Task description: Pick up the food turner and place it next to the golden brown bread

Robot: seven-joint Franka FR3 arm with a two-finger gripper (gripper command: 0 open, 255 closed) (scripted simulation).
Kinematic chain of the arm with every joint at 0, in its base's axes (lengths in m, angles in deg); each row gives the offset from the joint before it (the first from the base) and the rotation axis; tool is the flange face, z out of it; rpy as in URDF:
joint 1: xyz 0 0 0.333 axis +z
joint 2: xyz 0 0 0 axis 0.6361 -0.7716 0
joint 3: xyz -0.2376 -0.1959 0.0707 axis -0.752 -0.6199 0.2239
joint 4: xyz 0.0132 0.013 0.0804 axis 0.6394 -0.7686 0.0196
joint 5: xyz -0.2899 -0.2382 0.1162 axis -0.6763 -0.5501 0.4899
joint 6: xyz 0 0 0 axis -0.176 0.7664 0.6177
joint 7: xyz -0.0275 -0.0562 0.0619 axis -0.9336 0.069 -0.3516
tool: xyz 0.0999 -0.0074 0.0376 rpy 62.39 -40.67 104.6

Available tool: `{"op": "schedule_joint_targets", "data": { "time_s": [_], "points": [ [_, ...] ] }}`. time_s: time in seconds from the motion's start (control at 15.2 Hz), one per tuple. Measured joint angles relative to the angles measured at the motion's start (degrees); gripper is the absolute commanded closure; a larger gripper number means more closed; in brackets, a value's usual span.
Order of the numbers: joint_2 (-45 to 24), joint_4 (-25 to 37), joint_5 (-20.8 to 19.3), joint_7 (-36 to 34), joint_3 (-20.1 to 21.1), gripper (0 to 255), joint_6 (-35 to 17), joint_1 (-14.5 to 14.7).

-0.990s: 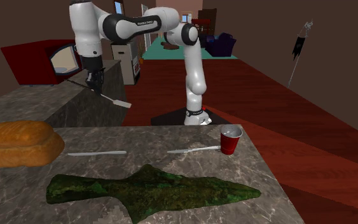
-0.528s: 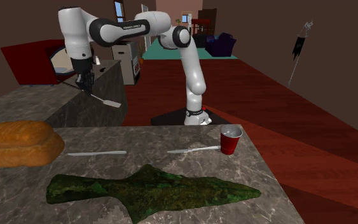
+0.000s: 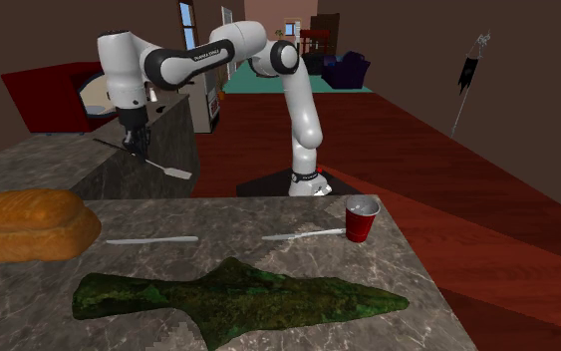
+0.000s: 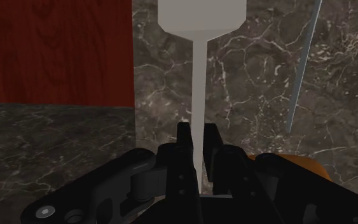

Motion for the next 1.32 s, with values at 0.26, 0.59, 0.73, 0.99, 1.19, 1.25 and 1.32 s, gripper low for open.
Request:
{"op": "schedule_joint_targets", "data": {
  "time_s": [0.26,0.59,0.73,0.99,1.19,1.25,1.32],
  "points": [
    [0.10,-3.11,-0.04,-0.11,-0.13,255,-3.01,-0.30],
    [-0.48,-6.19,-0.52,-0.64,-0.28,255,-6.56,-0.31],
    [-0.73,-7.42,-0.74,-0.85,-0.36,255,-7.99,-0.31],
    [-1.51,-9.43,-1.31,-1.38,-0.53,255,-10.64,-0.21],
    [-2.27,-10.93,-1.90,-1.97,-0.68,255,-12.76,-0.01],
    [-2.35,-11.51,-1.98,-1.97,-0.74,255,-13.41,-0.08],
    [-2.46,-12.20,-2.10,-1.98,-0.83,255,-14.20,-0.17]
  ]
}}
